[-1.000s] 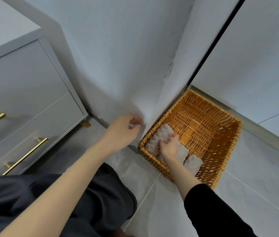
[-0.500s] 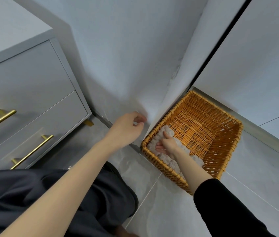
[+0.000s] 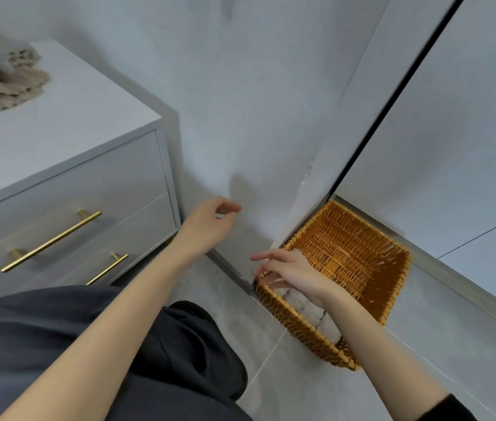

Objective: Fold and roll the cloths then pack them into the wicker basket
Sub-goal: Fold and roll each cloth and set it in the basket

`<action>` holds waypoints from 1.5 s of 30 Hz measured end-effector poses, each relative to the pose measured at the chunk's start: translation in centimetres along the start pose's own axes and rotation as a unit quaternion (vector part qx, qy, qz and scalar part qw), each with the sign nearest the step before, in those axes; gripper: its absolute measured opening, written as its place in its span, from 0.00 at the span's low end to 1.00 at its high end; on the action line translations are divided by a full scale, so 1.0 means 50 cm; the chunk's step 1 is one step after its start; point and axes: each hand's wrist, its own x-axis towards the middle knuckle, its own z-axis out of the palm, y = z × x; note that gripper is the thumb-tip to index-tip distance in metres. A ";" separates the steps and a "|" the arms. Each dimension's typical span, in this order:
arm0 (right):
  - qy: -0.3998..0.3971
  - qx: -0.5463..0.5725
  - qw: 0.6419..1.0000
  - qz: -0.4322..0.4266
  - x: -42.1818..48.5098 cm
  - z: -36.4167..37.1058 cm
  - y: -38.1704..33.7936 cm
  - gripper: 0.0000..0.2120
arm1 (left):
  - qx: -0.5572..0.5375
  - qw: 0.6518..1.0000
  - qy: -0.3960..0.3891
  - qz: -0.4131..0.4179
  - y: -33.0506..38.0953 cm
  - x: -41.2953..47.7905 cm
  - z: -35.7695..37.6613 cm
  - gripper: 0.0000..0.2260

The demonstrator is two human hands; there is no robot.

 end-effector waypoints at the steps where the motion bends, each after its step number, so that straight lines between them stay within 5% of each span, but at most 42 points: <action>1: 0.000 -0.003 1.000 -0.022 -0.016 0.012 -0.030 0.11 | -0.001 1.000 0.013 0.000 0.008 -0.009 -0.024 0.11; 15: 0.016 -0.039 0.967 -0.250 -0.078 0.198 -0.424 0.11 | -0.039 0.965 0.257 0.044 0.055 -0.168 -0.439 0.09; 24: -0.052 0.036 0.967 -0.246 -0.015 0.362 -0.609 0.12 | 0.099 0.901 0.422 0.029 -0.040 -0.264 -0.628 0.14; 34: -0.056 -0.025 0.972 -0.228 0.106 0.518 -0.720 0.26 | 0.407 0.834 0.370 -0.047 -0.142 -0.215 -0.695 0.23; 39: -0.032 0.071 0.983 -0.167 0.149 0.555 -0.760 0.06 | 0.439 0.820 0.359 -0.075 -0.178 -0.195 -0.699 0.24; 45: 0.012 0.073 0.978 -0.197 0.174 0.559 -0.773 0.11 | 0.440 0.828 0.340 -0.072 -0.179 -0.193 -0.699 0.25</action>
